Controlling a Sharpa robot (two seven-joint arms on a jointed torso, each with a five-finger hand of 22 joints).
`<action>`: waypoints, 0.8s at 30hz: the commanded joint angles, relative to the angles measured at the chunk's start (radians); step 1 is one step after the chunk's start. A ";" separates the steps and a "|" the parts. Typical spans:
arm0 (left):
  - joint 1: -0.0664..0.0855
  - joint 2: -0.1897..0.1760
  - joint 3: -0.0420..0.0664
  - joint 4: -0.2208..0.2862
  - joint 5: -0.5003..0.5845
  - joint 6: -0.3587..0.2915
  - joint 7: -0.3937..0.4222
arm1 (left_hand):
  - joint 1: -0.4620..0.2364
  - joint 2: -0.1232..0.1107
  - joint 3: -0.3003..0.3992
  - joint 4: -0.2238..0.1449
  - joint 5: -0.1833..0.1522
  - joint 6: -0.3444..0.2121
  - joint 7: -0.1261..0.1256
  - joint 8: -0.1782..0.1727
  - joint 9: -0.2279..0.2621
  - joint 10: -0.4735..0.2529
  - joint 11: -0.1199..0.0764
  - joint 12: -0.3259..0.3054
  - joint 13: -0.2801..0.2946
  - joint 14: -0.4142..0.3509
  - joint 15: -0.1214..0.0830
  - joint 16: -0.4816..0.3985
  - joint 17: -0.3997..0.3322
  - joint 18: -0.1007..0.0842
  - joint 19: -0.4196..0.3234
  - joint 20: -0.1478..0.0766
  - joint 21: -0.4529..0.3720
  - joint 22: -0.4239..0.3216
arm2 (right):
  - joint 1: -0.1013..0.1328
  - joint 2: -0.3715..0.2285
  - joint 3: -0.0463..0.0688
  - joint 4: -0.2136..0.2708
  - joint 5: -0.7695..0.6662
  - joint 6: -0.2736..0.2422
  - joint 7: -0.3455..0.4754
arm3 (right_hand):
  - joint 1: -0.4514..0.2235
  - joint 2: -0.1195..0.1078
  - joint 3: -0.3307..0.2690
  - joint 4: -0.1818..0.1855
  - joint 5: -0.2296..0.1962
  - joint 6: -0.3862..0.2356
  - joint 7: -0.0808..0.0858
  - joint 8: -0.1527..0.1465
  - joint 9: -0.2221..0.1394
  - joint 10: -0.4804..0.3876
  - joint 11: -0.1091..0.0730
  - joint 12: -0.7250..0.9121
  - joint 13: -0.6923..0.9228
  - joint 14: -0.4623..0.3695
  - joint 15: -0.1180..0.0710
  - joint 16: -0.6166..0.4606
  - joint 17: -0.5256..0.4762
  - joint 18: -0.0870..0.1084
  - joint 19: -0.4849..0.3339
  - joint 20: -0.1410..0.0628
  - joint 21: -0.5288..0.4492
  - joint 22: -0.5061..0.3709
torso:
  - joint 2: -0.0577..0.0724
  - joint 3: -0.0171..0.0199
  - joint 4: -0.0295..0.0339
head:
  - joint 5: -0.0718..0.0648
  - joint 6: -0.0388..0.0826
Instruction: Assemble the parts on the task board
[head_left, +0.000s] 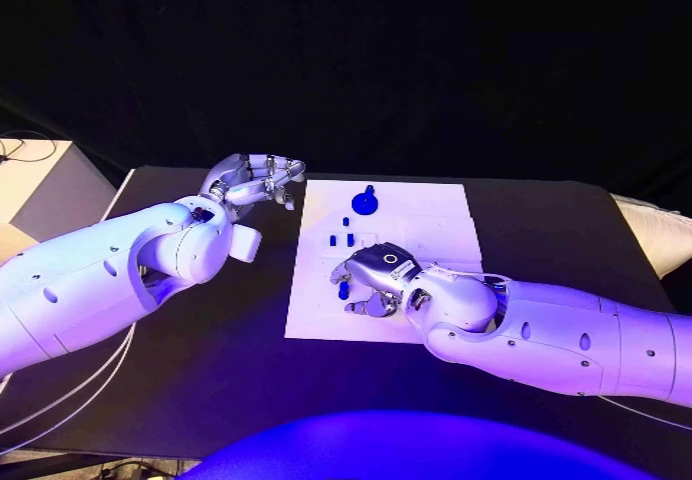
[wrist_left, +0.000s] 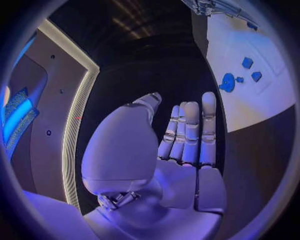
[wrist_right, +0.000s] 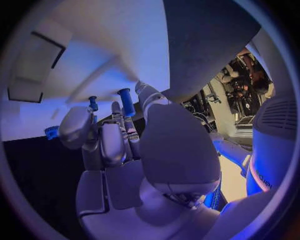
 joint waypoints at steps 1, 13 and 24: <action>0.000 0.001 0.001 0.001 0.005 0.009 0.004 | 0.012 0.001 -0.004 0.000 0.003 -0.001 -0.001 0.006 -0.001 -0.004 0.000 0.003 -0.002 0.001 0.002 0.006 0.001 0.014 0.007 -0.001 0.005 0.002 | -0.001 -0.005 0.000 0.007 0.000 -0.033 0.010 | 0.033 0.003 -0.043 0.037 0.006 -0.015 -0.004 -0.010 -0.009 -0.022 0.003 0.016 0.000 0.002 0.008 -0.006 -0.006 0.008 -0.005 0.003 -0.014 -0.010 | 0.000 0.0000 0.0007 | -0.001 0.000; 0.000 0.003 0.001 -0.002 0.005 0.010 0.003 | 0.012 0.001 -0.004 0.000 0.003 -0.001 -0.001 0.006 -0.001 -0.004 0.000 0.003 -0.002 0.001 0.002 0.006 0.001 0.014 0.007 -0.001 0.005 0.002 | 0.001 -0.058 0.006 0.060 0.013 -0.115 -0.006 | 0.071 0.001 -0.079 0.085 0.016 -0.032 -0.012 -0.020 -0.018 -0.048 0.006 0.034 0.000 0.000 0.010 -0.010 -0.016 0.010 -0.006 0.005 -0.033 -0.023 | -0.001 0.0003 -0.0013 | -0.011 0.000; -0.005 0.006 0.001 -0.012 0.013 0.006 0.007 | 0.013 0.002 -0.007 0.000 0.003 -0.002 -0.001 0.007 -0.001 -0.007 0.000 0.004 -0.002 0.001 0.003 0.006 0.000 0.014 0.006 -0.001 0.005 0.002 | 0.069 -0.222 0.026 0.126 0.385 -0.145 0.030 | 0.052 0.033 0.007 0.089 0.026 0.062 0.032 0.014 -0.024 0.088 -0.025 0.111 0.001 -0.010 -0.015 -0.040 -0.062 0.019 -0.016 -0.014 -0.095 -0.067 | -0.006 0.0037 -0.0134 | -0.036 0.016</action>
